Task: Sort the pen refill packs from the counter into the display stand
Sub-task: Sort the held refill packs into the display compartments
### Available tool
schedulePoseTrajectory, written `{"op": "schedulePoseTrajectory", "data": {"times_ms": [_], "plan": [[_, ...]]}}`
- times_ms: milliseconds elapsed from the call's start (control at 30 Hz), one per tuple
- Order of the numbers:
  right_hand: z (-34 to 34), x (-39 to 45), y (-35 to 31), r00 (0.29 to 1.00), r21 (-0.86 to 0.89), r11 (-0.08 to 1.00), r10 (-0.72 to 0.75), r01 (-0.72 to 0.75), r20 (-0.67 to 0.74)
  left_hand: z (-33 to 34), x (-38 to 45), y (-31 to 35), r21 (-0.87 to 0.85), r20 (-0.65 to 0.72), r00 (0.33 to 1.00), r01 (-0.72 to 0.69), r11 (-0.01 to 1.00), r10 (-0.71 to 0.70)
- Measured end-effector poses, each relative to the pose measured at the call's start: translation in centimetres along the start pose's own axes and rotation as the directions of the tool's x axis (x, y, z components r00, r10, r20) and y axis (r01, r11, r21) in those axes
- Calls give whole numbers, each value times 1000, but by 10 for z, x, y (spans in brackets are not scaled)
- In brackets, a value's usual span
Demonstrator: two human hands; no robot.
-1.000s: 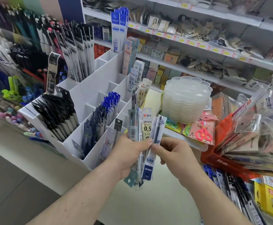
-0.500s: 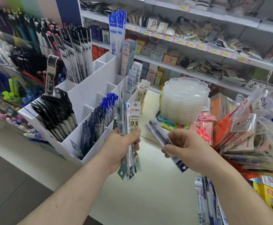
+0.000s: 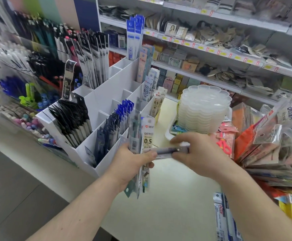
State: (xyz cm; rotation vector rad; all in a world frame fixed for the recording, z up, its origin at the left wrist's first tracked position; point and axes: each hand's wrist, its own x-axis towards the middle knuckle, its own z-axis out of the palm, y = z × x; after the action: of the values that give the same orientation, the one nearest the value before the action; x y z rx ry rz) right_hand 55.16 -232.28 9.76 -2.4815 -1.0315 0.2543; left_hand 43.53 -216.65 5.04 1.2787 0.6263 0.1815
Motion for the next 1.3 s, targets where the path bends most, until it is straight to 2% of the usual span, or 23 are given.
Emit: {"op": "schedulePoseTrajectory", "data": {"times_ms": [33,67,100,133,167,200,233,267,300,367,467,533,633,767,867,1033,1133,1300], "plan": [[7,-1,1,968,24,998,-48,56,-248,-1,-1,-1,-45,-61,998,-26,999,23],[12,-5,1,882,83,994,-30,78,-471,-1,-1,-2,-96,-117,992,-51,994,39],[17,-9,-1,799,222,973,82,66,-596,-2,-1,-3,-138,-166,984,-80,987,56],[21,-12,-4,771,424,905,258,18,-583,-3,-2,-3,-160,-201,977,-109,981,76],[25,-15,-10,796,634,772,407,-39,-447,-4,-4,-4,-164,-219,971,-133,978,95],[30,-15,-15,842,787,601,491,-139,-226,-6,-6,-4,-163,-223,969,-148,975,110],[33,-14,-22,860,855,444,510,-269,6,-7,-9,-5,-159,-219,968,-157,975,120],[36,-12,-26,864,868,332,468,-369,188,-7,-11,-6,-152,-211,969,-160,975,126],[39,-9,-31,864,870,263,409,-418,292,-8,-13,-7,-138,-200,971,-160,977,131],[43,-2,-38,882,891,206,344,-405,322,-10,-17,-9,-105,-192,972,-160,982,137],[43,8,-44,887,927,147,373,-346,272,-18,-23,-7,-63,-231,960,-173,983,155],[42,12,-40,880,948,148,433,-283,195,-26,-28,-4,22,-257,945,-202,979,201],[41,16,-33,884,950,253,466,-185,49,-40,-38,0,118,-307,910,-255,960,280],[52,25,-40,932,861,492,356,-125,-68,-52,-50,5,169,-390,842,-333,928,373],[59,34,-53,963,803,593,250,-67,-104,-56,-57,9,160,-435,809,-361,919,394],[69,48,-72,988,718,695,134,-36,-80,-64,-59,11,182,-499,774,-346,920,390],[78,56,-79,992,713,698,126,-68,-28,-66,-61,11,151,-531,763,-342,927,368],[83,63,-81,988,722,687,149,-80,-32,-70,-65,10,146,-539,766,-323,935,349]]}}
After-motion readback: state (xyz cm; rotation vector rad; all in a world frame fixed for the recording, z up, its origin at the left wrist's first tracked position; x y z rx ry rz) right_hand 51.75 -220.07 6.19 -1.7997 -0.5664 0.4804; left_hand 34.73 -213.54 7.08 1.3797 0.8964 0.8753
